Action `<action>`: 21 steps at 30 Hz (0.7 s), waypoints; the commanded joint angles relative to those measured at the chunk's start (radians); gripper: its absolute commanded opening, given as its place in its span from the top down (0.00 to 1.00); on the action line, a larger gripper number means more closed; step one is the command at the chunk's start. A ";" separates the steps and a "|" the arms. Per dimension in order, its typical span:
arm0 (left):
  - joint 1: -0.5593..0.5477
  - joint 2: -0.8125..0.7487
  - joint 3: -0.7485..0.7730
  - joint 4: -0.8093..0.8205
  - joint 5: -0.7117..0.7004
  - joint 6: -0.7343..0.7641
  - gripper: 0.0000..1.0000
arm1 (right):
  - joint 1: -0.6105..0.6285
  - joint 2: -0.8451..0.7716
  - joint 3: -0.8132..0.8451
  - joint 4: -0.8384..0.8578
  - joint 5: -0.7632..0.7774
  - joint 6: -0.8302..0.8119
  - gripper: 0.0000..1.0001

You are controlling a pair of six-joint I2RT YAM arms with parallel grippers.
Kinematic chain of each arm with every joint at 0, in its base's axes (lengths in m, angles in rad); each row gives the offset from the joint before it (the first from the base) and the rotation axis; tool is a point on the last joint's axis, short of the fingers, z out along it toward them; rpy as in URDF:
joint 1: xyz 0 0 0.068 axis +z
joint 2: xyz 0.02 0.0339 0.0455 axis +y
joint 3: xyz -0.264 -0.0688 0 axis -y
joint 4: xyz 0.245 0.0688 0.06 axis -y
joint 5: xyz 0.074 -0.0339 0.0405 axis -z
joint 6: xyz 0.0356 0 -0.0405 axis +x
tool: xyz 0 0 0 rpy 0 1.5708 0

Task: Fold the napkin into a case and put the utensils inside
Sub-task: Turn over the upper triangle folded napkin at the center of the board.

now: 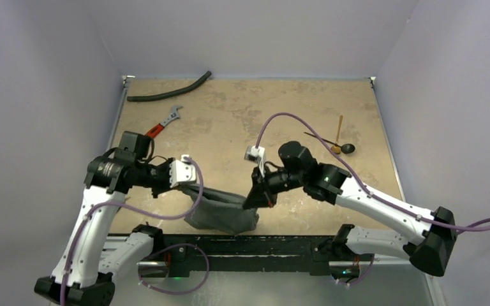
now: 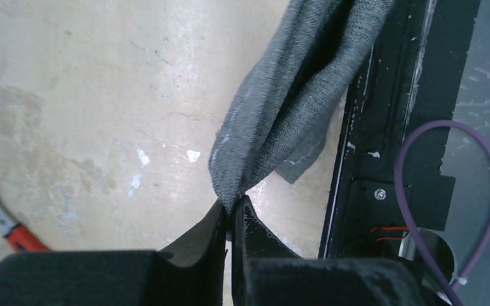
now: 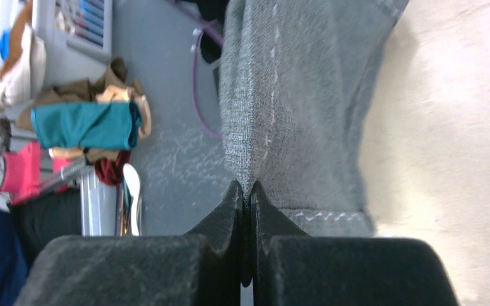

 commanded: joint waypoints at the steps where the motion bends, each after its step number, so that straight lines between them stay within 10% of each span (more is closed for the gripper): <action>1: 0.003 0.190 -0.063 0.266 -0.070 -0.231 1.00 | -0.232 0.121 0.006 0.135 -0.181 -0.014 1.00; 16: -0.017 1.178 0.570 0.585 -0.455 -0.790 1.00 | -0.563 0.858 0.359 0.188 -0.189 -0.232 0.91; 21: -0.034 1.304 0.727 0.590 -0.491 -0.880 0.60 | -0.602 0.940 0.446 0.184 -0.104 -0.243 0.62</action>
